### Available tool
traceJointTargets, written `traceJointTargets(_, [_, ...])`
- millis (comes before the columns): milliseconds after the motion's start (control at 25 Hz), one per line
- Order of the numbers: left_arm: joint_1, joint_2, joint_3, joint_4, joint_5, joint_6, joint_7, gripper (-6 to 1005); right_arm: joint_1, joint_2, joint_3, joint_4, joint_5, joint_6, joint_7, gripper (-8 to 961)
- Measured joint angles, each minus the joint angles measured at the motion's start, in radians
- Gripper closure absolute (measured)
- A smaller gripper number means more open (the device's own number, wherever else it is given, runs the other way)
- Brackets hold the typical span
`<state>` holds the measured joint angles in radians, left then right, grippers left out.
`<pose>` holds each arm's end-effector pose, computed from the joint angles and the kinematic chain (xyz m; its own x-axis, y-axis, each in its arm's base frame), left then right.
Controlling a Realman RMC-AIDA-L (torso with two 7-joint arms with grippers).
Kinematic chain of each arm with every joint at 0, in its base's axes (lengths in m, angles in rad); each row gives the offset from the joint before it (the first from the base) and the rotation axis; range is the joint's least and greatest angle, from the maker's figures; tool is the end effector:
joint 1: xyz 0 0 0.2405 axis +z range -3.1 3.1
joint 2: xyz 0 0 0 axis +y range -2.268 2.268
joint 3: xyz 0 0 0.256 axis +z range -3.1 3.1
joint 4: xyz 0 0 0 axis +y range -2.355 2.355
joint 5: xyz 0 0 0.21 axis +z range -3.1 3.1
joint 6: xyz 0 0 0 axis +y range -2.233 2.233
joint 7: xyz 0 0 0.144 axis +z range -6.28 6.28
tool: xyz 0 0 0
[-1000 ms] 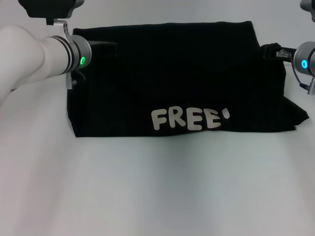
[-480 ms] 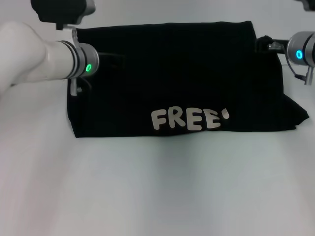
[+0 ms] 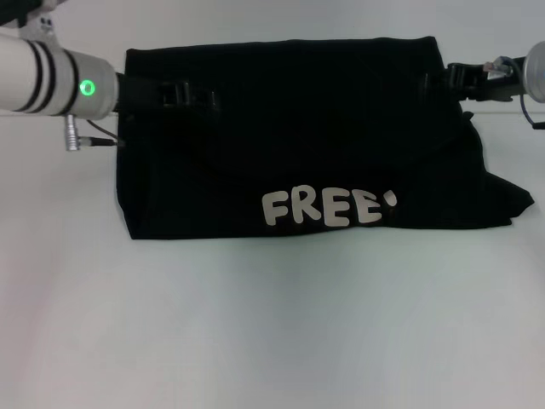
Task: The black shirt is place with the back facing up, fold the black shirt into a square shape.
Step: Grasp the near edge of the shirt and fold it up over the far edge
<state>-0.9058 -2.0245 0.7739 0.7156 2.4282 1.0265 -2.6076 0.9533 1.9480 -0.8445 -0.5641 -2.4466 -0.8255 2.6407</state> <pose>-0.1929 0.4713 0.0316 0.3583 0.7712 0.5262 0.9298 -0.2439 -0.2756 0.2088 0.4955 0.0465 0.3818 -0.7276 -0.5699 -0.9035 -0.1640 -0.3960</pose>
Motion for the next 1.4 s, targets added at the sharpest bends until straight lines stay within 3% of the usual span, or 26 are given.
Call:
traceJointTargets(120, [0.019,0.004,-0.005,0.002,-0.015,0.03,0.011,350,-0.009,-0.005,0.002,0.0,-0.001,-0.023,0.003,325])
traceJointTargets(240, [0.039,0.006,-0.012,0.012,-0.02,0.084,0.027,337,-0.012,-0.011,0.002,-0.017,0.0,-0.047,0.007,309])
traceJointTargets(280, [0.056,0.011,-0.013,0.034,-0.023,0.164,0.033,337,-0.012,-0.015,0.002,-0.03,-0.001,-0.071,0.013,309])
traceJointTargets(480, [0.101,0.025,-0.019,0.075,-0.023,0.302,0.043,338,0.019,-0.054,-0.006,-0.089,-0.037,-0.217,0.087,309])
traceJointTargets(640, [0.161,0.027,-0.075,0.105,-0.016,0.337,0.058,339,0.042,-0.077,0.0,-0.12,-0.089,-0.301,0.137,309])
traceJointTargets(920, [0.213,0.02,-0.17,0.058,-0.006,0.264,0.161,340,0.04,-0.083,0.013,-0.134,-0.099,-0.32,0.151,309])
traceJointTargets(1400, [0.194,0.007,-0.144,-0.097,-0.004,0.081,0.24,341,0.051,-0.084,0.045,-0.135,-0.098,-0.312,0.152,308])
